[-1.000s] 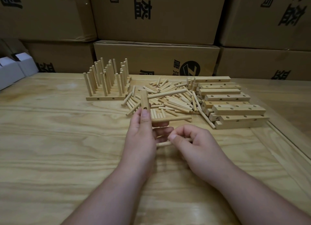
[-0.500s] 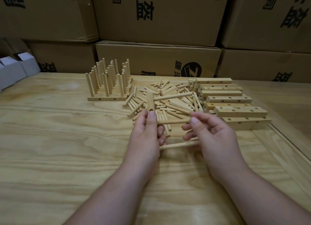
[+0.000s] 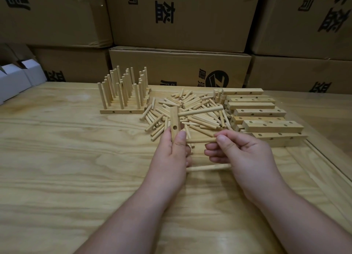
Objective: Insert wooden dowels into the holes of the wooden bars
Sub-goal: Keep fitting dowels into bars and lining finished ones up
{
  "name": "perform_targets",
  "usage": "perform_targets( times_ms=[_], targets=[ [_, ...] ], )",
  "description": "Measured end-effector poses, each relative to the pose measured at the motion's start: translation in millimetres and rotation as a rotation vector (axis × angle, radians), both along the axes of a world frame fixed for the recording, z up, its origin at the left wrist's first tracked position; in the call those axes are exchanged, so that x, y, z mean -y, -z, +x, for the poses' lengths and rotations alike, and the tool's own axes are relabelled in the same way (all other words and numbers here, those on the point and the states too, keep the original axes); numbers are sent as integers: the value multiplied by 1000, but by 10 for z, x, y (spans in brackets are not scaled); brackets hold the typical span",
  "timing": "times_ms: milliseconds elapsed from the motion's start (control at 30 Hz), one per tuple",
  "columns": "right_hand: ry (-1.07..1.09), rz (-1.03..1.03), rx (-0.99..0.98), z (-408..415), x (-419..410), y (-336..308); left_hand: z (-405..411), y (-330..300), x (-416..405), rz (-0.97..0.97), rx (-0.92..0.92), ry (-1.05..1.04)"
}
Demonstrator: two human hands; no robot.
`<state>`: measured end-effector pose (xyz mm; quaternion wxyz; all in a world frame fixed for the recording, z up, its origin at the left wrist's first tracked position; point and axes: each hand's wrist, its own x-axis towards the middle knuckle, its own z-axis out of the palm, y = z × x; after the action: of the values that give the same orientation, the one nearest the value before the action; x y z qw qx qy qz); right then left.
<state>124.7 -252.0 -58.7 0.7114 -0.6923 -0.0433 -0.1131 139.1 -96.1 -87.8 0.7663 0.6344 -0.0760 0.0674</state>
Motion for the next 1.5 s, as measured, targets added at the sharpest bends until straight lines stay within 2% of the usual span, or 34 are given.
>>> perform_targets(
  times_ms=[367,633,933,1133,1333,1500],
  targets=[
    [9,-70,98,-45,-29,-16,1,-24,33,-19,35,-14],
    [5,-83,93,-49,34,-72,6,15,37,131,25,-49],
    [-7,-50,90,-54,-43,-34,2,-5,30,-1,30,-23],
    [-7,12,49,-39,-61,-23,-10,6,31,-6,34,-33],
    [-44,-33,57,-34,-2,-69,-21,-4,40,-89,-62,-36],
    [-139,-58,54,21,67,-120,6,-40,16,-242,-155,-52]
  ],
)
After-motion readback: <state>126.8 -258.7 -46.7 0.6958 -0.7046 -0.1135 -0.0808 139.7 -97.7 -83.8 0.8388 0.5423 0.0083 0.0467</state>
